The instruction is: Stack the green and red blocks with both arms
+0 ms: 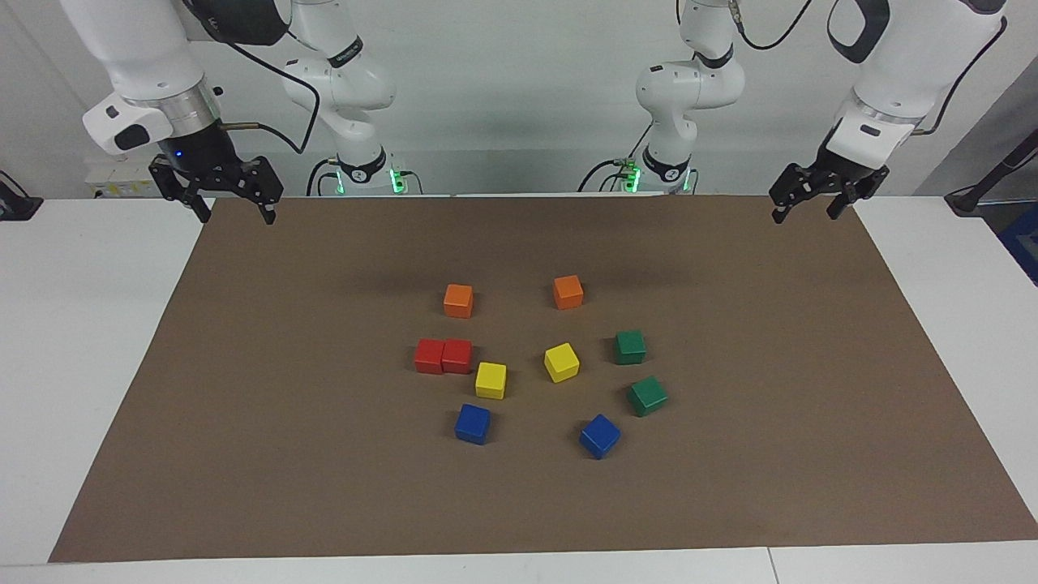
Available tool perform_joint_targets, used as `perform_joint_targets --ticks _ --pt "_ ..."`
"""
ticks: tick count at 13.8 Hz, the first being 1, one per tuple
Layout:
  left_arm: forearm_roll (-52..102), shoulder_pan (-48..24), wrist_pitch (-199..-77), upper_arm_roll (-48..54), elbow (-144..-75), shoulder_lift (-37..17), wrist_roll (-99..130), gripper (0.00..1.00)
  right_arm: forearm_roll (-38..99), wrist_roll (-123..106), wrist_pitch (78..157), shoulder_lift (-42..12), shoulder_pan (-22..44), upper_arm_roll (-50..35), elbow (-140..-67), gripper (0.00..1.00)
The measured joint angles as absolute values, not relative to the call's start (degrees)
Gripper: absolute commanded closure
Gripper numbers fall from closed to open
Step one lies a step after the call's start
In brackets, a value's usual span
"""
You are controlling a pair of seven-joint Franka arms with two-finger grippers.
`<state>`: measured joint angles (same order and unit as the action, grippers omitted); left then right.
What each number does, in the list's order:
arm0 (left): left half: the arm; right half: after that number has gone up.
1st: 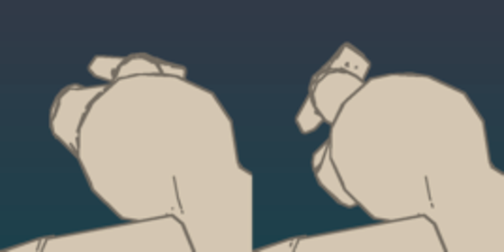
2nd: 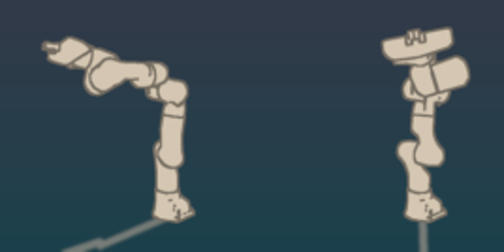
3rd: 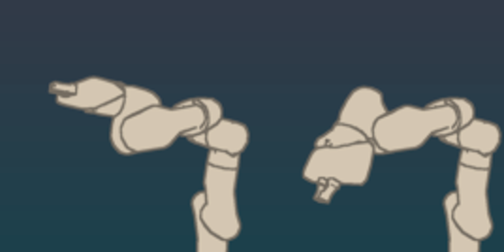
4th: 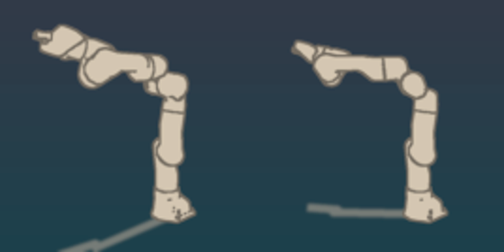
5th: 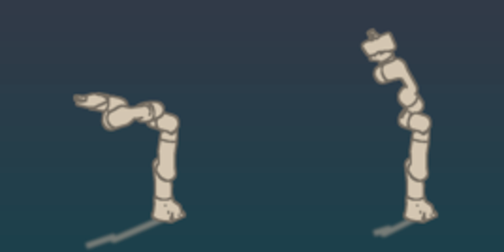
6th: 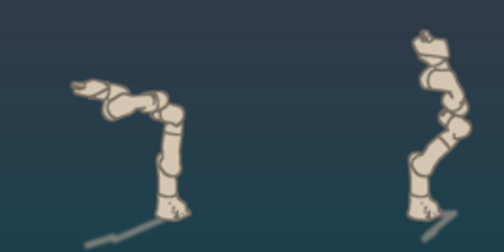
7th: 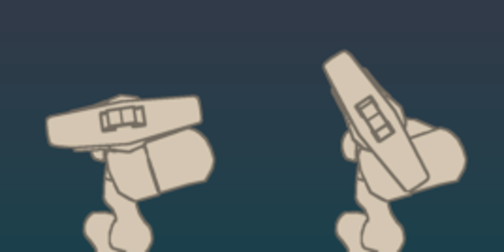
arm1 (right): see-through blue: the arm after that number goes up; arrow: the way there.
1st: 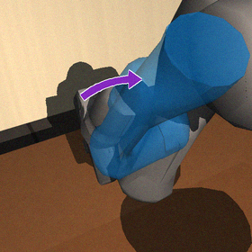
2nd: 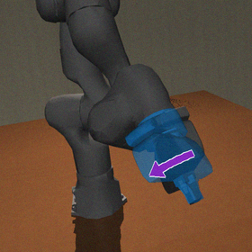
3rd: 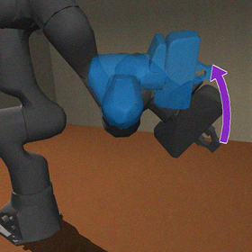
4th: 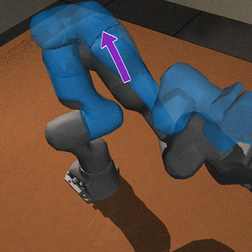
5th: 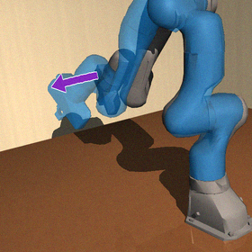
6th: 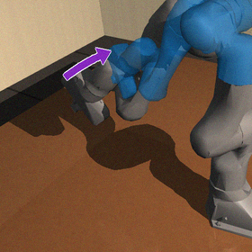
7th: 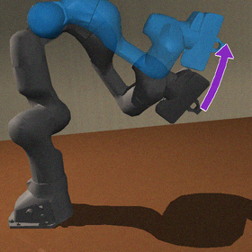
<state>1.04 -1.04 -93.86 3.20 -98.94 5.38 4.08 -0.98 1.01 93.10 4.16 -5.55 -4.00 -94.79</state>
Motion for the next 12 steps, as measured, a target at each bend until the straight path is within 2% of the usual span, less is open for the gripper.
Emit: perform_joint_targets --ticks 2,7,12 --pt "1.0 -4.9 -97.3 3.5 -101.4 5.3 8.7 0.0 -0.9 5.7 93.1 4.2 -3.8 -4.3 -94.9 0.0" --pt "1.1 -11.2 -108.7 3.7 -110.3 3.9 12.2 0.0 -0.9 20.1 98.9 3.3 7.4 -5.0 -98.0 0.0" --pt "1.1 -16.2 -120.8 3.7 -114.6 -3.1 16.5 0.0 -0.9 8.3 110.4 1.5 13.9 -5.2 -107.0 0.0"
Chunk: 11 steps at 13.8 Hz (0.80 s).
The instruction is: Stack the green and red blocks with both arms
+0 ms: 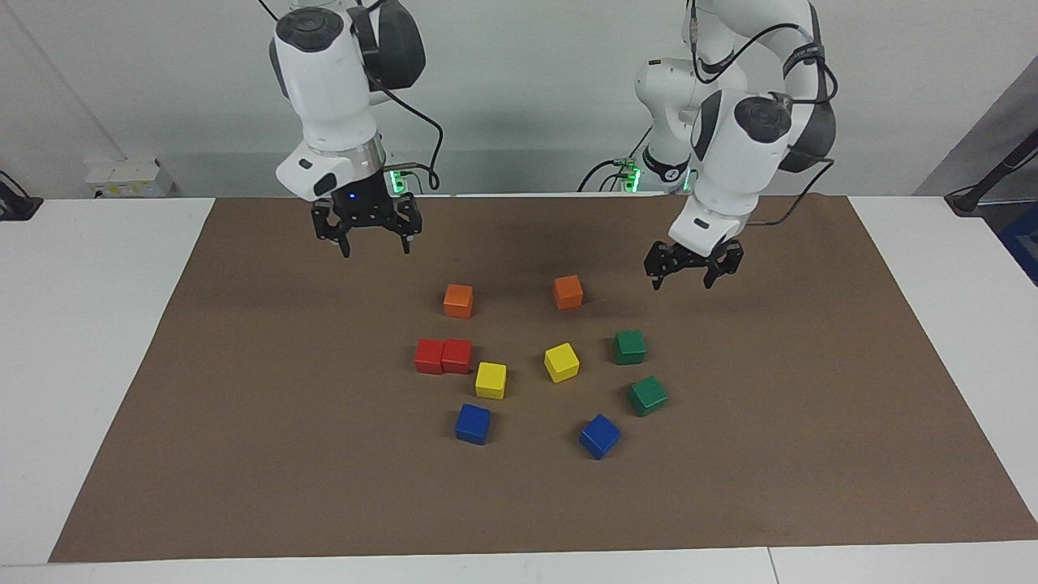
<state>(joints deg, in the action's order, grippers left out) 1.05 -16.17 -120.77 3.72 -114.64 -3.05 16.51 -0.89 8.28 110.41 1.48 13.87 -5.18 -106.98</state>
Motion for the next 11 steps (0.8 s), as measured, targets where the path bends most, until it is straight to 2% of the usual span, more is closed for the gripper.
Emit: perform_joint_targets --ticks 3,11 --pt "1.1 -17.6 -126.1 3.7 -116.7 -6.1 17.1 0.0 -0.9 -3.2 116.5 0.0 16.6 -5.3 -110.4 0.0" --pt "1.1 -20.8 -134.1 3.8 -116.8 -13.7 20.6 0.0 -1.0 -33.7 130.7 -5.5 15.9 -4.5 -113.9 0.0"
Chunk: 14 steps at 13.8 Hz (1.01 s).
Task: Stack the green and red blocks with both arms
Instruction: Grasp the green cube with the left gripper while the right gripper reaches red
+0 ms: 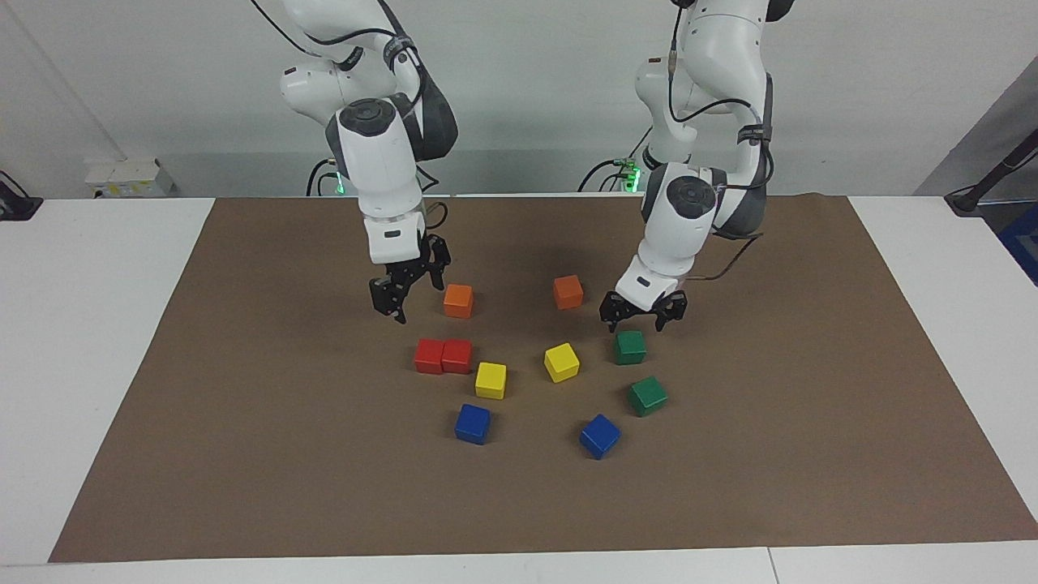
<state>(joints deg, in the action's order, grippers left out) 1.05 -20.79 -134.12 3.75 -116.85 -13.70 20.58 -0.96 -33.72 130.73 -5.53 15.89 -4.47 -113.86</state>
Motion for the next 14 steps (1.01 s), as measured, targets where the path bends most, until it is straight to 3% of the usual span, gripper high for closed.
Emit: perform_joint_targets --ticks 9,11,12,13,14 --pt "1.1 -21.1 -136.5 3.7 -116.8 -16.1 20.7 0.02 -3.1 -36.4 137.3 -12.6 16.4 -4.8 -114.2 0.0" --pt "1.0 -21.1 -136.9 3.7 -116.7 -16.5 20.7 0.09 -3.2 -41.4 137.0 -12.8 16.4 -4.8 -115.1 0.0" --pt "1.0 -21.1 -137.3 3.7 -116.5 -16.9 20.7 0.22 -3.2 -44.4 136.0 -12.8 16.4 -4.8 -115.5 0.0" --pt "1.0 -21.2 -137.5 3.7 -116.4 -17.3 20.7 0.54 -3.2 -46.6 133.8 -12.7 16.3 -4.7 -115.6 0.0" --pt "0.8 -21.3 -137.6 3.7 -116.3 -17.7 20.5 0.95 -3.2 -47.5 131.6 -12.5 16.2 -4.7 -115.6 0.0"
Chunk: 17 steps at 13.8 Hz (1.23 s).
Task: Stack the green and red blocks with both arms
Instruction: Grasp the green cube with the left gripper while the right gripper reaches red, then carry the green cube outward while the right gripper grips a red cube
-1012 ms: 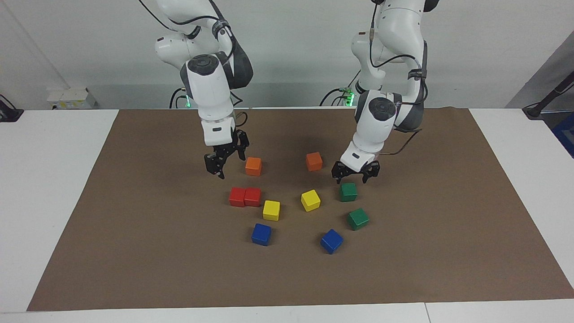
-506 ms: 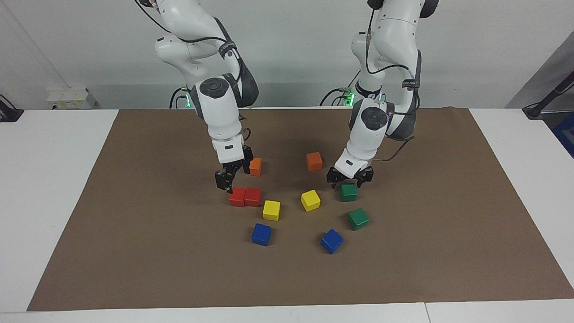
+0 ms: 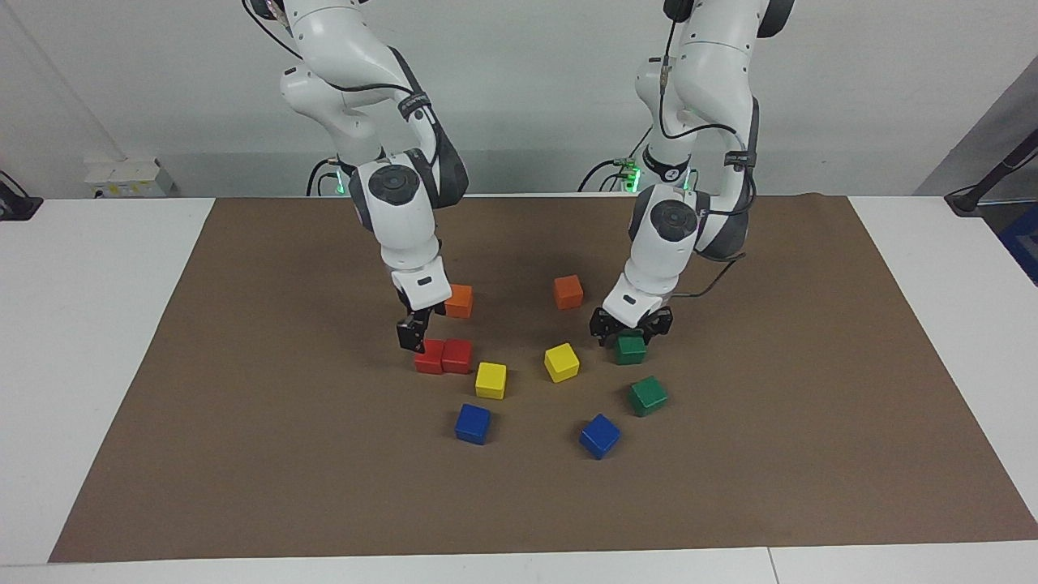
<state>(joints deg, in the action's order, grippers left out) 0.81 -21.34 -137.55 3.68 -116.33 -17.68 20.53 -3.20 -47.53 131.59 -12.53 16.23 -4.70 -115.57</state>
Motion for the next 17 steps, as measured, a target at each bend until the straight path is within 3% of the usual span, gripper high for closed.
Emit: perform_joint_targets --ticks 1,9,17 --pt "0.2 -21.5 -137.6 3.7 -116.3 -17.9 20.5 1.0 -3.2 -47.9 130.0 -12.3 16.1 -4.7 -115.6 0.0" --pt "-1.5 -21.3 -134.7 2.8 -113.7 -17.7 20.1 1.0 -3.2 -48.0 128.0 -12.3 15.3 -4.5 -115.6 0.0" --pt "-1.6 -5.9 -122.3 2.1 -111.8 -9.8 8.8 1.0 -3.2 -48.2 130.2 -17.8 15.4 -4.6 -110.0 0.0"
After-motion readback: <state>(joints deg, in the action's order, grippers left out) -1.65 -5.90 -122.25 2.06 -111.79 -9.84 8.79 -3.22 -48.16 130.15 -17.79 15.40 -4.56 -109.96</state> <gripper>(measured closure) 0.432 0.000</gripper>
